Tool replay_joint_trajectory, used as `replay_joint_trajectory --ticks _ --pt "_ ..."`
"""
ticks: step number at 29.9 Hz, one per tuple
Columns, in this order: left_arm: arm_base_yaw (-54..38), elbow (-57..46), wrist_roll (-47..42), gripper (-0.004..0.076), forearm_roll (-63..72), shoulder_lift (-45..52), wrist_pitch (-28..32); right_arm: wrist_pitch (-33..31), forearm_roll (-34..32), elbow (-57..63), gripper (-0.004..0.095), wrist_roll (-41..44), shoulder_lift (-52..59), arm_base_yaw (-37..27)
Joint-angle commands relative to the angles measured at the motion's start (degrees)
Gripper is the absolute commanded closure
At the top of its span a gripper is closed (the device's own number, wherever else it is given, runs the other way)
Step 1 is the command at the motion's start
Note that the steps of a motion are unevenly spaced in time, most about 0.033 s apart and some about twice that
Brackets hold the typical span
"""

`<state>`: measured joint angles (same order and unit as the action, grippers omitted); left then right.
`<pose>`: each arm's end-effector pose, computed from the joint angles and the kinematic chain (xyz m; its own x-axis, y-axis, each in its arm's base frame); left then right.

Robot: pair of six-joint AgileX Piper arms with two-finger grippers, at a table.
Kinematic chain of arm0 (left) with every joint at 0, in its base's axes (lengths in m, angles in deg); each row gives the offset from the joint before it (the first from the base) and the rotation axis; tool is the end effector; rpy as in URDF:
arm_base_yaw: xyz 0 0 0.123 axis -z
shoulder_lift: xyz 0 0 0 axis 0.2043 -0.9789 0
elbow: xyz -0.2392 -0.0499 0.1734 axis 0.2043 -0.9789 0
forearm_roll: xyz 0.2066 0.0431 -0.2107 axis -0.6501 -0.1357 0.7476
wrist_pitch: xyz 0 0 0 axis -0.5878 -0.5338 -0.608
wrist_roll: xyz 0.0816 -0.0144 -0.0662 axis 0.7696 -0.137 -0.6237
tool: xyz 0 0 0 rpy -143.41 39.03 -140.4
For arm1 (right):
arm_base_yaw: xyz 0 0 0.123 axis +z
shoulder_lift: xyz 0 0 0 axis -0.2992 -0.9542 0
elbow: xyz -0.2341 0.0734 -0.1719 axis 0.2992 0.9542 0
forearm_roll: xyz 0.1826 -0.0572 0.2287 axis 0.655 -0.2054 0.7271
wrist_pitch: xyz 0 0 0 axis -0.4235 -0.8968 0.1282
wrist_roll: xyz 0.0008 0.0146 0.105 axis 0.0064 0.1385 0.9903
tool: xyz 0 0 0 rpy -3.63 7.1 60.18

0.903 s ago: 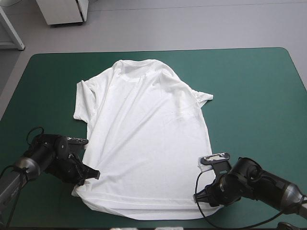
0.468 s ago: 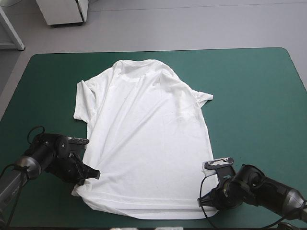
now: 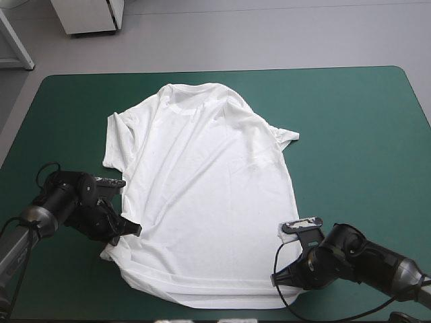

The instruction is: Fold the cloth

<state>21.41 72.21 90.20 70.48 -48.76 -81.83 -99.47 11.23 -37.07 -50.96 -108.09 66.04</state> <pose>0.2454 -0.0486 0.2060 -0.9826 0.1828 -0.0334 0.1846 0.9807 -0.0650 0.1404 0.1605 0.1993 -0.9595 -0.2260 -0.1679 -0.2480 0.9607 0.1245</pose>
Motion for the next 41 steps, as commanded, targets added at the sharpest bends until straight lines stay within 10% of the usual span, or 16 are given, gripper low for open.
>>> replay_joint_trajectory --ticks 1,7,16,41 --pt "0.11 7.07 -0.05 0.0733 0.19 3.16 -2.97 -5.38 -5.86 -9.92 0.0925 0.05 1.84 0.25" --pt "0.11 18.83 0.31 0.0733 -0.22 6.41 -7.74 -18.15 -18.47 -26.01 0.0925 -1.84 2.38 0.25" --pt "0.11 41.17 0.15 0.0733 2.88 7.49 -10.33 -18.02 -31.87 -52.24 0.0925 -8.85 2.72 0.14" --pt "0.11 84.12 8.75 0.0733 15.97 -2.33 8.94 -13.36 -46.52 -113.16 0.0925 -32.7 -18.92 0.14"
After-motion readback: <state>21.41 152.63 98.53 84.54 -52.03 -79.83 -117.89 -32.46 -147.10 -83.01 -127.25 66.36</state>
